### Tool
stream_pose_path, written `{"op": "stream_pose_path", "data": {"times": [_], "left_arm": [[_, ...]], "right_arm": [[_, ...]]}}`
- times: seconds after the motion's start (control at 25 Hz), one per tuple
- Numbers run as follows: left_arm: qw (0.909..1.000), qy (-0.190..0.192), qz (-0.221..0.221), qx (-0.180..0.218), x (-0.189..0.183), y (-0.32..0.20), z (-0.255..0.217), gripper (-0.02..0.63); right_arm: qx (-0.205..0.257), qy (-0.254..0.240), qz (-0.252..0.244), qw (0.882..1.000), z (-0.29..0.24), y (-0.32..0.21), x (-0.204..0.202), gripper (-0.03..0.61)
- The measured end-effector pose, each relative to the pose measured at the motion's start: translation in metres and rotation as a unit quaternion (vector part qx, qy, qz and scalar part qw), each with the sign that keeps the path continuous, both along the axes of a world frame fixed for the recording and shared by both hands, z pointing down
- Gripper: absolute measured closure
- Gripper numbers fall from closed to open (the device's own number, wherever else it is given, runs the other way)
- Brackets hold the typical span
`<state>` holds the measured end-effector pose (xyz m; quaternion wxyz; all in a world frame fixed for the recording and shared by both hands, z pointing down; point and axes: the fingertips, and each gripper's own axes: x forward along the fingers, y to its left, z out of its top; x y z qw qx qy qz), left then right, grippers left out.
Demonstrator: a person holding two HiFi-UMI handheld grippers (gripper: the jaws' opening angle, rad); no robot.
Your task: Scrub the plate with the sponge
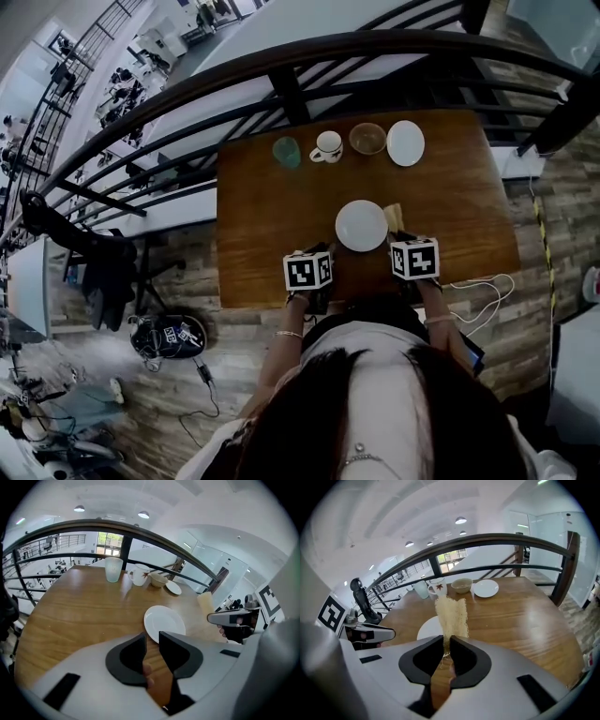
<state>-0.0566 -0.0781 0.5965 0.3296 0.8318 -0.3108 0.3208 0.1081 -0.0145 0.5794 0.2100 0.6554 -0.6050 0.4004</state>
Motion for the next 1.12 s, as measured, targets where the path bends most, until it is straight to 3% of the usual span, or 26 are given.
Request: {"op": "stream_pose_path", "data": {"times": [0.24,0.48,1.12], "left_arm": [[0.9995,0.016,0.009,0.026,-0.009,0.011,-0.013,0.542],[0.9983,0.025,0.017,0.049,-0.023,0.019,-0.023,0.563],[0.9938,0.036,0.021,0.103,-0.024,0.026,-0.056,0.586]], "right_arm": [[0.029,0.028,0.004,0.999,-0.017,0.011,-0.014,0.512],[0.043,0.019,0.025,0.999,-0.027,0.020,-0.029,0.511],[0.037,0.026,0.009,0.999,-0.043,0.034,-0.039,0.515]]}}
